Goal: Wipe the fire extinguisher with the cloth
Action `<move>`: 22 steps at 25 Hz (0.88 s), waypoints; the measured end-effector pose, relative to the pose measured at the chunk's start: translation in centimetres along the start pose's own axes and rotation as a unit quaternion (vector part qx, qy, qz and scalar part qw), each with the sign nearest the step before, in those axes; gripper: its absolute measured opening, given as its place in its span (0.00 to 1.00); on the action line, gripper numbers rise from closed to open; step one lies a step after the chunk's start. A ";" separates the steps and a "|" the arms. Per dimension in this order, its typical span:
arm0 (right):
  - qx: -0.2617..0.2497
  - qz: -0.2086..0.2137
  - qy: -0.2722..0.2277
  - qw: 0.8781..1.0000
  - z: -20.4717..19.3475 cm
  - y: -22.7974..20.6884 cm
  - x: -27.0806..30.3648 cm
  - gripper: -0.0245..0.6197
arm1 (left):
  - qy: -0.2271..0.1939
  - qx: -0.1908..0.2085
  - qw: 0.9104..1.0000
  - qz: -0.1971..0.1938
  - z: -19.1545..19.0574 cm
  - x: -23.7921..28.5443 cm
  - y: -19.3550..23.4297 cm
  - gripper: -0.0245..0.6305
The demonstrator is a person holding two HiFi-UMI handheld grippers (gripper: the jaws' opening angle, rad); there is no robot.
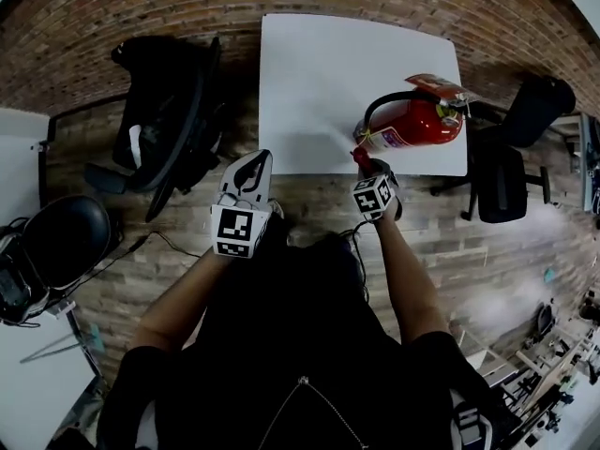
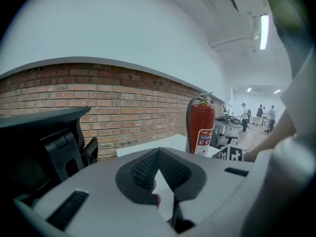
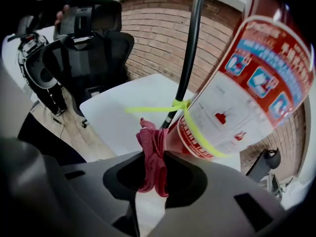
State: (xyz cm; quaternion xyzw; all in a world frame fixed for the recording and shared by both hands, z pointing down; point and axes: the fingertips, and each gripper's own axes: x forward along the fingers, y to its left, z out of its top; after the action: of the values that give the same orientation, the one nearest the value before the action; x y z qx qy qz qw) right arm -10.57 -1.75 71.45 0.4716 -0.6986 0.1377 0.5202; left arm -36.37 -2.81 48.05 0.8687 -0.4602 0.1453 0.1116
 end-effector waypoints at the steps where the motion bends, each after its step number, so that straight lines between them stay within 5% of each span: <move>1: 0.009 0.000 0.008 1.000 -0.2 0.3 1.1 0.20 | 0.005 0.006 1.000 -0.007 -0.2 0.0 0.3 0.08; 7: 0.031 -0.017 0.033 0.999 -0.8 -0.1 5.1 0.20 | 0.037 0.025 0.998 -0.040 -1.9 0.2 1.5 0.08; 22: 0.058 -0.053 0.060 0.995 0.3 -1.2 6.0 0.20 | 0.029 0.018 0.998 -0.051 -1.9 0.6 2.1 0.08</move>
State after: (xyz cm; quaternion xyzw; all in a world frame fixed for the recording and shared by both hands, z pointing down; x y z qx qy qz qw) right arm -9.87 -5.60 76.10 0.5287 -0.6307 0.1783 0.5394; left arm -38.09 -3.78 50.11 0.8886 -0.4087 0.1727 0.1161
